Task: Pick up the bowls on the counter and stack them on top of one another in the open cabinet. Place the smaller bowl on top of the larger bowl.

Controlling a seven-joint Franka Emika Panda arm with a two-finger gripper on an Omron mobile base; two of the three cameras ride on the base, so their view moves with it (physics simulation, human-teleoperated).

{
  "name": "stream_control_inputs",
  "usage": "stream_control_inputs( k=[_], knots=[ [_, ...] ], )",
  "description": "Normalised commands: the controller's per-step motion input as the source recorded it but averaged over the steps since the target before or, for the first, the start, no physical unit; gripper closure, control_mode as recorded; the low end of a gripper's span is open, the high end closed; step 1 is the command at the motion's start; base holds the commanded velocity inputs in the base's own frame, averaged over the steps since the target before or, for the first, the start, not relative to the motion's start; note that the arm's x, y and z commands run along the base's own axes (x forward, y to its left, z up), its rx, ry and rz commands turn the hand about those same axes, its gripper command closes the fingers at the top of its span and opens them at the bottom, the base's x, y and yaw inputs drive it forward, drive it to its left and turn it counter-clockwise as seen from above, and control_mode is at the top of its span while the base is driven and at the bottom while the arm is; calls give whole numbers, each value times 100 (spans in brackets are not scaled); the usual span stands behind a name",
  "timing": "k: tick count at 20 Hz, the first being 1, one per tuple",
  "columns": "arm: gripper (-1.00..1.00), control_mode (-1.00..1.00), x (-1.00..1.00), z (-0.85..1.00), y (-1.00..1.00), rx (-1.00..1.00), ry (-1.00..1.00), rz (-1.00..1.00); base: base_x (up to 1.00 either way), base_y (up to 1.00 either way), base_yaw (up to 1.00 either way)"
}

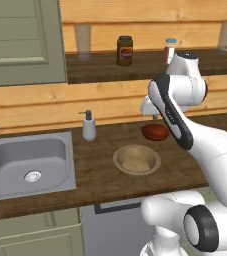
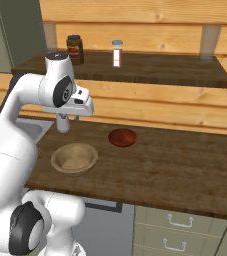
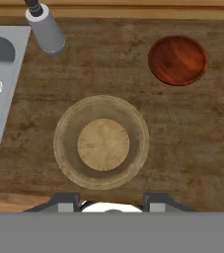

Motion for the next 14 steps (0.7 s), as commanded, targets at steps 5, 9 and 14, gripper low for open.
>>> stream_control_inputs(
  k=[5,9,14],
  knots=[
    [-100,-100,12,-24,13,-2,4,-11,0,0,0],
    [-100,-100,24,-92,0,-8,41,-37,0,0,0],
    [-100,-100,32,-100,-20,-7,31,-31,0,0,0]
  ],
)
